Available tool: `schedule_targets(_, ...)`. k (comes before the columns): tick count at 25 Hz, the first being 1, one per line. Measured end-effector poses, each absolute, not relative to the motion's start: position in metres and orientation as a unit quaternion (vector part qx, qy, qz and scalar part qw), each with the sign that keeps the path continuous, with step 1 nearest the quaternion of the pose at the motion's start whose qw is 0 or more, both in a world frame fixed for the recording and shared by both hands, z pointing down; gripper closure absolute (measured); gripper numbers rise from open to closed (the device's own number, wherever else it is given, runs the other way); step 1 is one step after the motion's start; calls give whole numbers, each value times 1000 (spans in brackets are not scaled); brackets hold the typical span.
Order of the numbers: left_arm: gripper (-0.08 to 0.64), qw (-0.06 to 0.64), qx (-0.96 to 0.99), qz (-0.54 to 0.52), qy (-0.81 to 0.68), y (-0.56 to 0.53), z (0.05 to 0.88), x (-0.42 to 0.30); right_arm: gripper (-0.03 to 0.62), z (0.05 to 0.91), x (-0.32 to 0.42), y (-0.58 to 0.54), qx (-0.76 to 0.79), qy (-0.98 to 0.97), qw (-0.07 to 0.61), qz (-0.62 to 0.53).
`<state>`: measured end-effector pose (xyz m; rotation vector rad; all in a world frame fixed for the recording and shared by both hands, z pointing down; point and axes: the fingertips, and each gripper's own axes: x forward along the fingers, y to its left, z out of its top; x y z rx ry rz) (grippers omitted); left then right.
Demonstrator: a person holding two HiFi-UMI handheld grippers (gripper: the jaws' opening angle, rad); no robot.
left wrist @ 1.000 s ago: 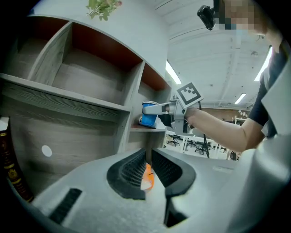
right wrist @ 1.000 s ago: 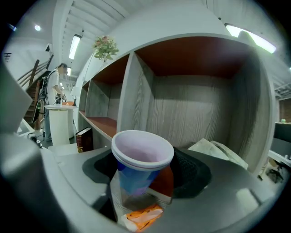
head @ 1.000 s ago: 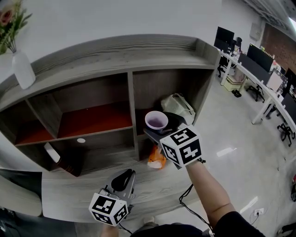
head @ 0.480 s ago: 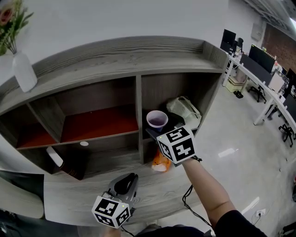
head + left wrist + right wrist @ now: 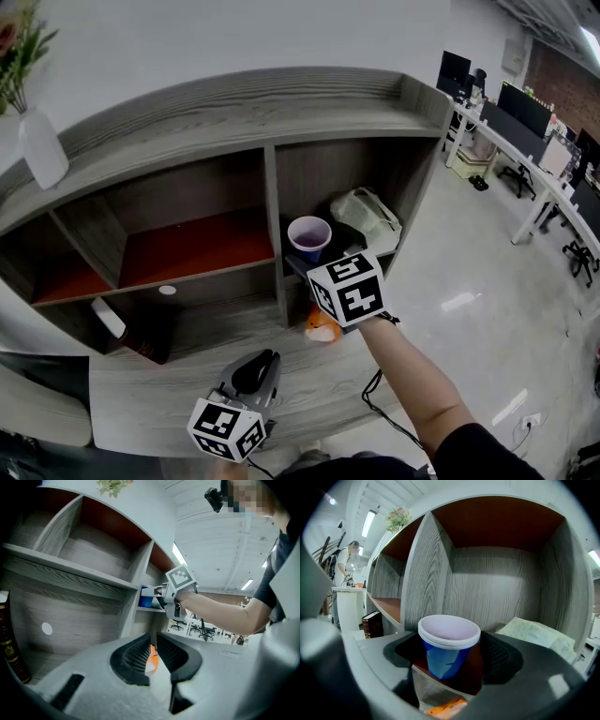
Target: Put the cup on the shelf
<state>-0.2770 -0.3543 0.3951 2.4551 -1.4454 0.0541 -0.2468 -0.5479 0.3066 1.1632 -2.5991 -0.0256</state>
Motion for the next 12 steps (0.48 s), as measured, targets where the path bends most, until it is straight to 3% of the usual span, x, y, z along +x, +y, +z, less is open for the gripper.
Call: schedule_targets(12,526,138,853,12,-502,-345,390,-269,220,300,-228,-523,413,-905,103,14)
